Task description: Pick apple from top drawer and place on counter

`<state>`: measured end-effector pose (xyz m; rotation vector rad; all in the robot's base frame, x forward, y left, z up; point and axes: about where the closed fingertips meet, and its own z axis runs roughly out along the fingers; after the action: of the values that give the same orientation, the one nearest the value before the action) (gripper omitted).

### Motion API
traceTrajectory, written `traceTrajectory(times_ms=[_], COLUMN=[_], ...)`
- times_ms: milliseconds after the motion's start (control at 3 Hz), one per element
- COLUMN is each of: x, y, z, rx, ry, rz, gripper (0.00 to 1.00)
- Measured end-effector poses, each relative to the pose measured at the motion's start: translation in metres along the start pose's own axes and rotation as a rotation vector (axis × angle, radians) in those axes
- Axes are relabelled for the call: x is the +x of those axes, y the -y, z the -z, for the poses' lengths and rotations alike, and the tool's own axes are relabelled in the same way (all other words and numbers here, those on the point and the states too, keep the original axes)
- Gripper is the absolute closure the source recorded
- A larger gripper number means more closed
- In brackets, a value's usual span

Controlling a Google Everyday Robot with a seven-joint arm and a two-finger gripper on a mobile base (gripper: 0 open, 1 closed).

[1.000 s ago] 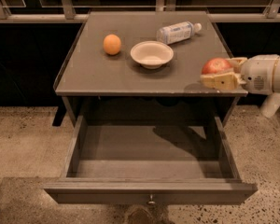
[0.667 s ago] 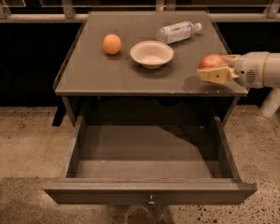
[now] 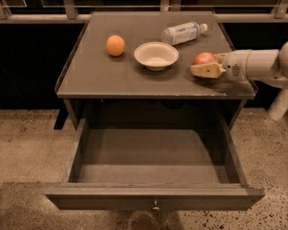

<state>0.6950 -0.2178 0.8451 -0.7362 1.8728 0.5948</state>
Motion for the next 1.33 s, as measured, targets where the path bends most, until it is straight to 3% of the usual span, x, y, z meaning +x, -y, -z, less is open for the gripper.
traceTrajectory(times_ms=[333,1333], x=[-0.0025,-0.0025], y=[-0.0004,-0.0004], z=[-0.0037,-0.0038], rx=[-0.004,-0.004], ry=[0.002,0.002], rz=[0.003,0.003], gripper=[0.81,0.12])
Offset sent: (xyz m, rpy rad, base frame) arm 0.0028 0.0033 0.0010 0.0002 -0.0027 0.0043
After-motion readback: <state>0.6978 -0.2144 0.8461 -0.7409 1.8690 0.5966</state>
